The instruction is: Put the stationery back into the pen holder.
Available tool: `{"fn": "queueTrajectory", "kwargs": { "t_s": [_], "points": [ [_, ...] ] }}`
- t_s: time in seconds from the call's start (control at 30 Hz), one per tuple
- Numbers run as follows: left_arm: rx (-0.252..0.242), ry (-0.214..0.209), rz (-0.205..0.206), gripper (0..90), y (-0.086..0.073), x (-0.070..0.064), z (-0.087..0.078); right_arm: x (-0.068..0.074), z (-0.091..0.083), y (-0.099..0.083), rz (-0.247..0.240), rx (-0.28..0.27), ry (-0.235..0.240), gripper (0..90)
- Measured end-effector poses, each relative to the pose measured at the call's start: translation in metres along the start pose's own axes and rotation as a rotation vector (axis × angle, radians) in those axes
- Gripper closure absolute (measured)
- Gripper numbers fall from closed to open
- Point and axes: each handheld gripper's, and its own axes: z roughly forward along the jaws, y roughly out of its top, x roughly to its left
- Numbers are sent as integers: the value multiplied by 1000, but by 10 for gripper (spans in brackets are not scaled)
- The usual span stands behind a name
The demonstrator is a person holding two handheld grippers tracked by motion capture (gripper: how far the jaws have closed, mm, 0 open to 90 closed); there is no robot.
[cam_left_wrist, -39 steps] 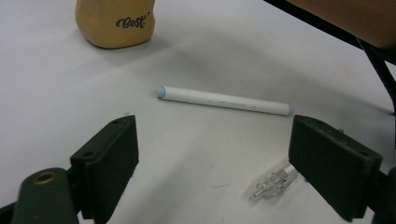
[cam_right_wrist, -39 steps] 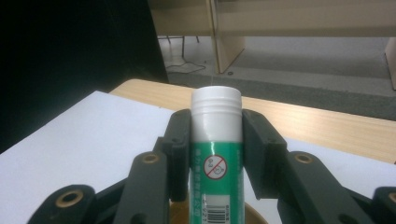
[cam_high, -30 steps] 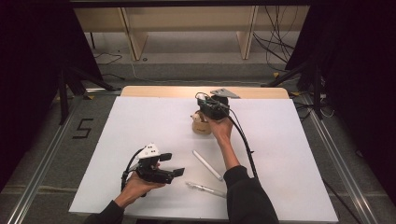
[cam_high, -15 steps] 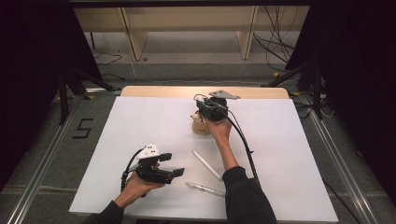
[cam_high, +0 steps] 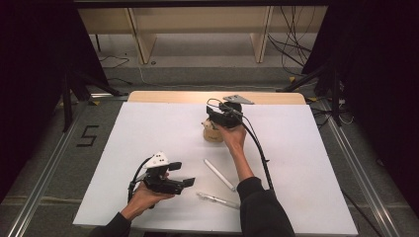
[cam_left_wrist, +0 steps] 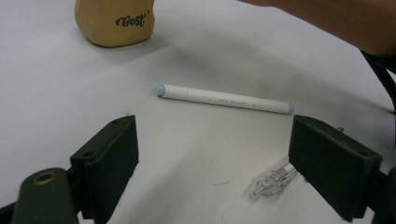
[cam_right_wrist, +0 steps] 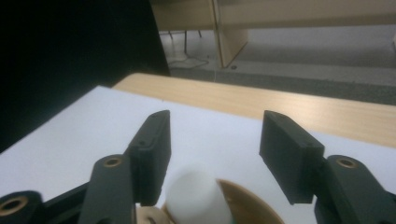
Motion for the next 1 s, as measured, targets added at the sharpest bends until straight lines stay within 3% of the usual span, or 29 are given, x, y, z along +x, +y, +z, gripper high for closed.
{"fn": "queueTrajectory", "kwargs": {
  "t_s": [0.17,0.43,0.7,1.0],
  "points": [
    [0,0,1,157,0,0,0,-2,-13,10,10,-33,5,417],
    [5,2,0,157,0,2,-1,-3,-37,18,16,5,28,364],
    [-13,13,-13,157,0,5,-3,2,-70,14,-4,133,116,324],
    [-21,18,-14,155,0,6,-4,13,-97,-2,-68,248,151,315]
  ]
}}
